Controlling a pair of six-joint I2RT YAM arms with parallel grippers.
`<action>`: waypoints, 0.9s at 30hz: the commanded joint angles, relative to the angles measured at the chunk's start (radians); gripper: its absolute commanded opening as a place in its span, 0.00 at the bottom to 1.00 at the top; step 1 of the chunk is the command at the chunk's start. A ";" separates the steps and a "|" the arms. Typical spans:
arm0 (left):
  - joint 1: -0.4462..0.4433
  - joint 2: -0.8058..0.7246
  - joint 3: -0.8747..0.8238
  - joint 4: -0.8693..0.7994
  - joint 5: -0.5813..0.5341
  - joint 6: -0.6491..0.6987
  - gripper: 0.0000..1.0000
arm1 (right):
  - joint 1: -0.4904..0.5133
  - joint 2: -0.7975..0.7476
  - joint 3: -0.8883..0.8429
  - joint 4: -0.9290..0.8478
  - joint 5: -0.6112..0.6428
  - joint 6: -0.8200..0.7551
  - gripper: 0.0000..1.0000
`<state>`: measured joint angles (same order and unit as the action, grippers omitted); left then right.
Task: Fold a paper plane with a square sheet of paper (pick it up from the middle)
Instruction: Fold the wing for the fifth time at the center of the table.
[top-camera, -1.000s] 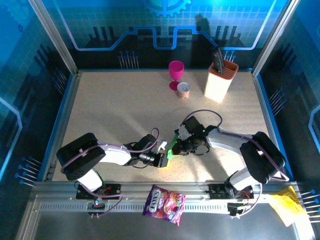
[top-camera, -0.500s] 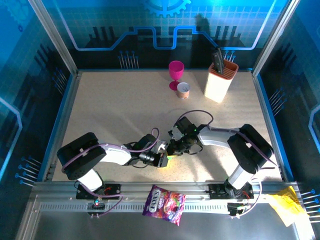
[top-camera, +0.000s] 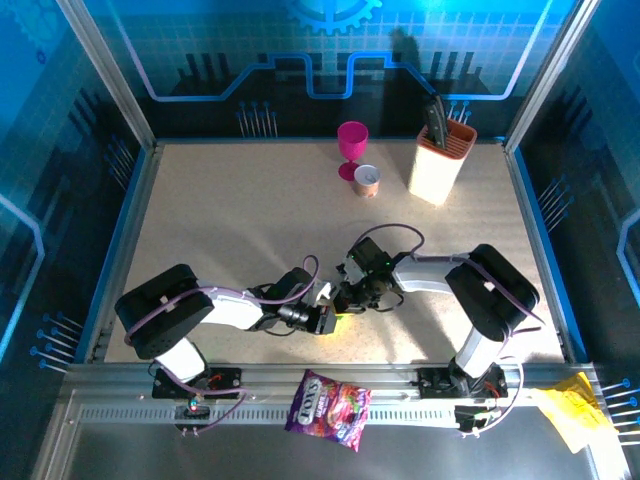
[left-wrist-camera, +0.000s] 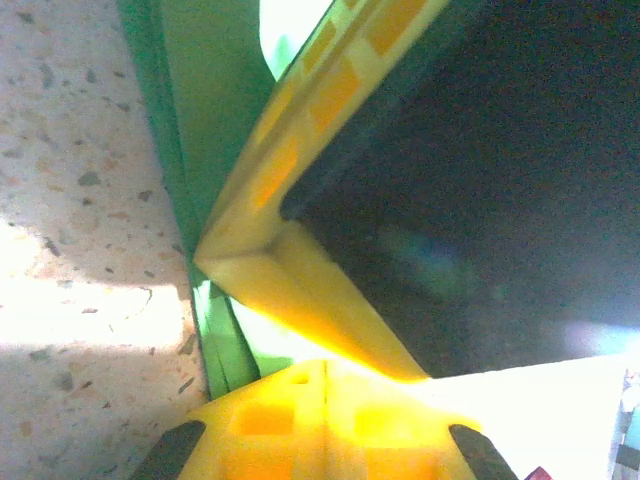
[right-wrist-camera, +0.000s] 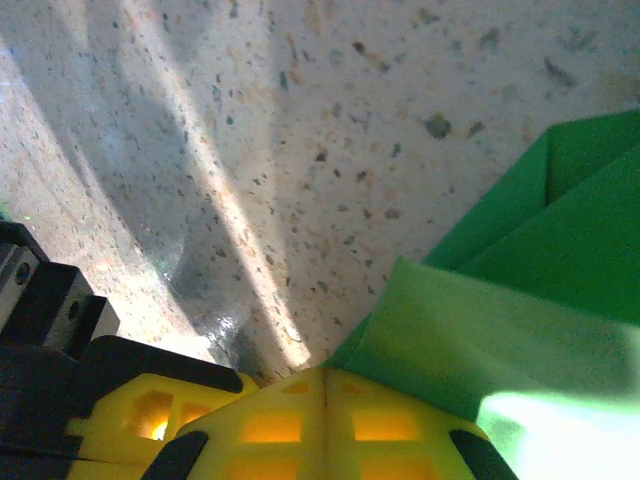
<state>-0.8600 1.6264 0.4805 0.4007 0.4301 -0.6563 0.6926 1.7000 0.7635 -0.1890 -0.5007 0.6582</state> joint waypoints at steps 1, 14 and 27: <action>-0.010 0.074 -0.034 -0.068 -0.043 0.002 0.00 | -0.022 0.021 -0.023 0.005 0.039 -0.011 0.00; -0.011 0.085 -0.057 -0.056 -0.052 -0.005 0.00 | -0.107 0.018 0.012 -0.045 0.048 -0.050 0.00; -0.010 0.104 -0.051 -0.045 -0.055 -0.014 0.00 | -0.249 0.098 0.063 -0.110 0.077 -0.063 0.00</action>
<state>-0.8589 1.6432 0.4671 0.4545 0.4370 -0.6792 0.5091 1.7603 0.8177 -0.2714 -0.5755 0.6022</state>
